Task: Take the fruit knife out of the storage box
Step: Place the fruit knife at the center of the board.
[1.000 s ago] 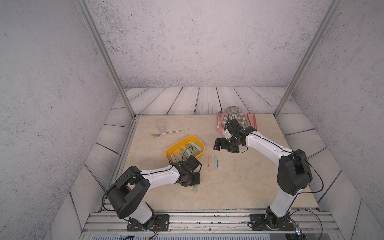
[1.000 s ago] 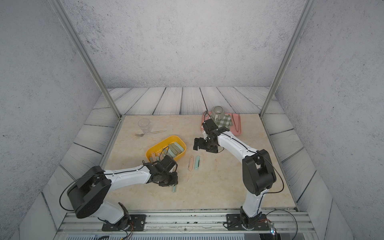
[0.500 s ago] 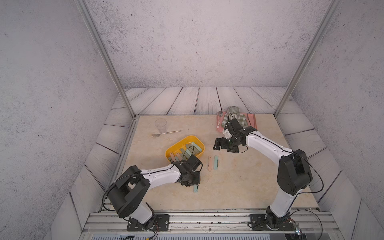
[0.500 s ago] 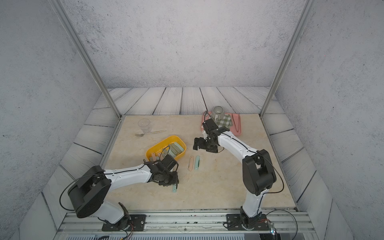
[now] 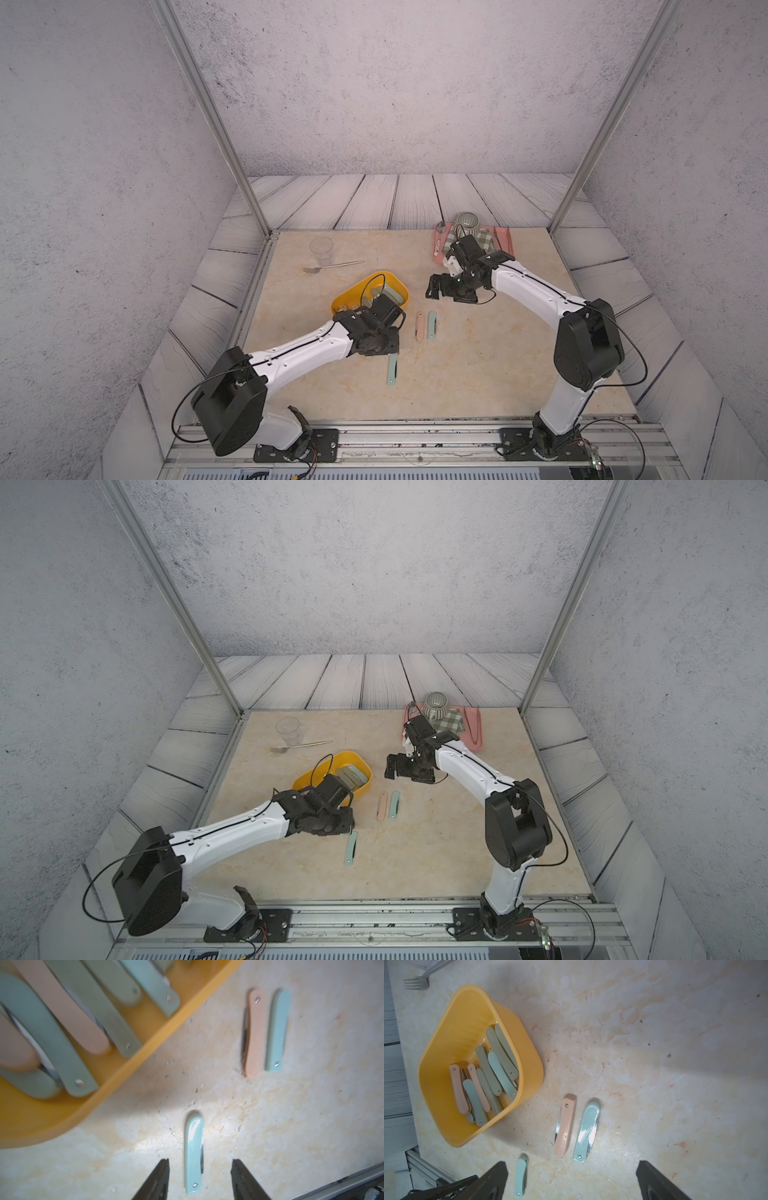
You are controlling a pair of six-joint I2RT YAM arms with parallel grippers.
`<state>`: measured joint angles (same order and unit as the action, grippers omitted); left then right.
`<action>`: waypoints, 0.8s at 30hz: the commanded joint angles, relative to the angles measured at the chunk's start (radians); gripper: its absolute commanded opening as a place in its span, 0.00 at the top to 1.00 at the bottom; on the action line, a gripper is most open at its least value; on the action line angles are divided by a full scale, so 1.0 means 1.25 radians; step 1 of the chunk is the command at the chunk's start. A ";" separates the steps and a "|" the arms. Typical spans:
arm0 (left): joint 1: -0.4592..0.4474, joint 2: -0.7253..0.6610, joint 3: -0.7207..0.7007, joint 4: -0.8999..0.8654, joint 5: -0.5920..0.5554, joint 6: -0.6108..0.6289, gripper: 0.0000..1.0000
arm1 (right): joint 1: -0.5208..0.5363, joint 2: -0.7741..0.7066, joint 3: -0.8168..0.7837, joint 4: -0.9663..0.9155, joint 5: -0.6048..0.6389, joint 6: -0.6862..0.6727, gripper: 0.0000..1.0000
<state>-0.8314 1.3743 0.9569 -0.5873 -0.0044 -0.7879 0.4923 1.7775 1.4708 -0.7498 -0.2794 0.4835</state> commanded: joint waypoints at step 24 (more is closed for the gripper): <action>0.144 -0.294 0.189 -0.283 -0.168 0.105 0.01 | 0.215 0.279 0.411 -0.122 0.039 -0.183 0.31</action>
<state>-0.6624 1.0218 1.1664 -0.8803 -0.1989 -0.6807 0.7349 2.0857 1.9396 -0.8692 -0.2512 0.2897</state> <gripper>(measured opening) 0.987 0.692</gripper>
